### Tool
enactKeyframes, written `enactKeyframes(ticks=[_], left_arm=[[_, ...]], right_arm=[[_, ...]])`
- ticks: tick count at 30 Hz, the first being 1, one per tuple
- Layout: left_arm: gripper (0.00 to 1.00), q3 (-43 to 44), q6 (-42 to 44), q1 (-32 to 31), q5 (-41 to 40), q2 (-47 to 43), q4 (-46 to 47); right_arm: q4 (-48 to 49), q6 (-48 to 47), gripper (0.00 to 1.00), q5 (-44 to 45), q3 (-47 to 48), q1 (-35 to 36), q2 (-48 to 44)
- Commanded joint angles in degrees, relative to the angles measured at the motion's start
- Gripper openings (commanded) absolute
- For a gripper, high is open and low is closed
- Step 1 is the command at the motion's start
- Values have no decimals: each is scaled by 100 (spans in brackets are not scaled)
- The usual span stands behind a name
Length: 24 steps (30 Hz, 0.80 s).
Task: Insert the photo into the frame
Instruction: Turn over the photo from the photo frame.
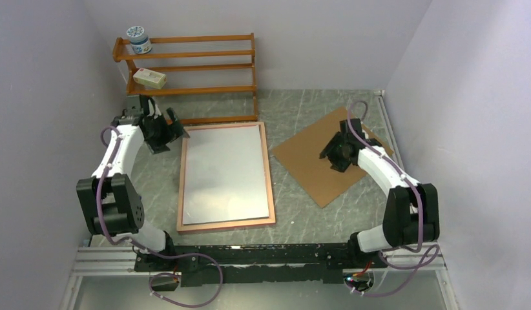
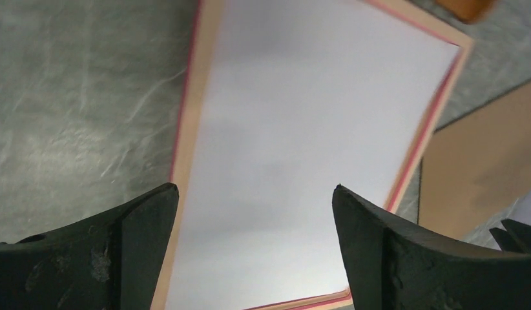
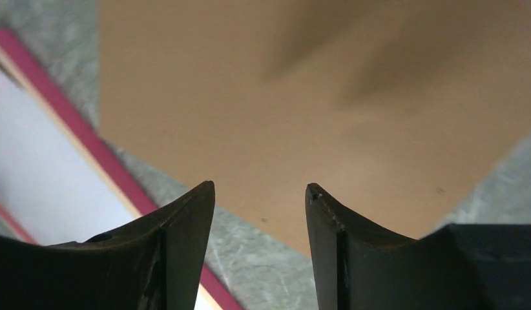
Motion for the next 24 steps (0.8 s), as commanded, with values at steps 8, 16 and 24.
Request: enactKeyframes(ticks=[8,16,24], left_arm=[[95,1648,150,-2501,949,697,935],[95,3447,248,-3645,1099,2752,1112],[95,4004,560,-3932,1235,3999,1780]], right_arm=[[-435,1013,64,123,-1364,-1211,-1000],[-432,1022,65,-212,-2055,-1647,-1429],[-269,977,62,-604,-2502,-1875,-1376]])
